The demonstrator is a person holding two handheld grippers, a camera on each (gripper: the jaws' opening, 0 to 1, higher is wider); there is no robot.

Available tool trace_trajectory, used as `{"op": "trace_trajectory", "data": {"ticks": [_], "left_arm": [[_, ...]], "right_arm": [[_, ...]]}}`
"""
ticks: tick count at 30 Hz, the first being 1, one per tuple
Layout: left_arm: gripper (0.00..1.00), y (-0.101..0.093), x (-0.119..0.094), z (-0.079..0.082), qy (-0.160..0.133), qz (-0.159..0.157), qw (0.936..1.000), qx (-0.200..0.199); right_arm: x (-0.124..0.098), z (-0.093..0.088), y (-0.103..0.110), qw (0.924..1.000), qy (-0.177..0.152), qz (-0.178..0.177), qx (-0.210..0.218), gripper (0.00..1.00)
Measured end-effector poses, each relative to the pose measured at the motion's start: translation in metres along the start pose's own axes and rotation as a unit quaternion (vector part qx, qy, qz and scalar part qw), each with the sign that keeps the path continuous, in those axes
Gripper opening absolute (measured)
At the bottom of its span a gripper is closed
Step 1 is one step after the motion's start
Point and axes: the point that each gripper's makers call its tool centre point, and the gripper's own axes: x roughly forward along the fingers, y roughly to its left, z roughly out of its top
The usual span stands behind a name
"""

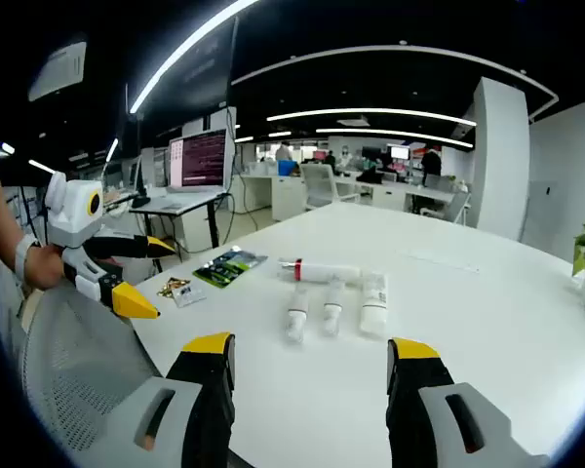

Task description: Arrange the skincare products in the storage area until every visible bottle or jar stands upright without overlapping.

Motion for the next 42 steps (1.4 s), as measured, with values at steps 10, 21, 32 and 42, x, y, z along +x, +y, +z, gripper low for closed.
{"op": "trace_trajectory", "data": {"ticks": [10,21,32,42], "left_arm": [[0.88,-0.007,0.003,-0.002,0.008,-0.007,0.9999,0.007],[0.87,-0.006,0.003,0.0,-0.001,0.0,0.9994,0.035],[0.83,-0.004,0.004,-0.011,0.027,0.003,0.999,0.036],[0.8,-0.004,0.006,-0.02,0.047,0.005,0.997,0.062]], "right_arm": [[-0.001,-0.008,-0.011,0.9997,0.012,-0.019,-0.006,0.58],[0.0,-0.011,-0.006,0.9998,0.019,-0.006,-0.002,0.58],[0.001,-0.017,-0.004,0.9992,0.036,0.009,0.016,0.59],[0.016,0.014,-0.007,0.9991,0.023,0.033,0.01,0.59]]}}
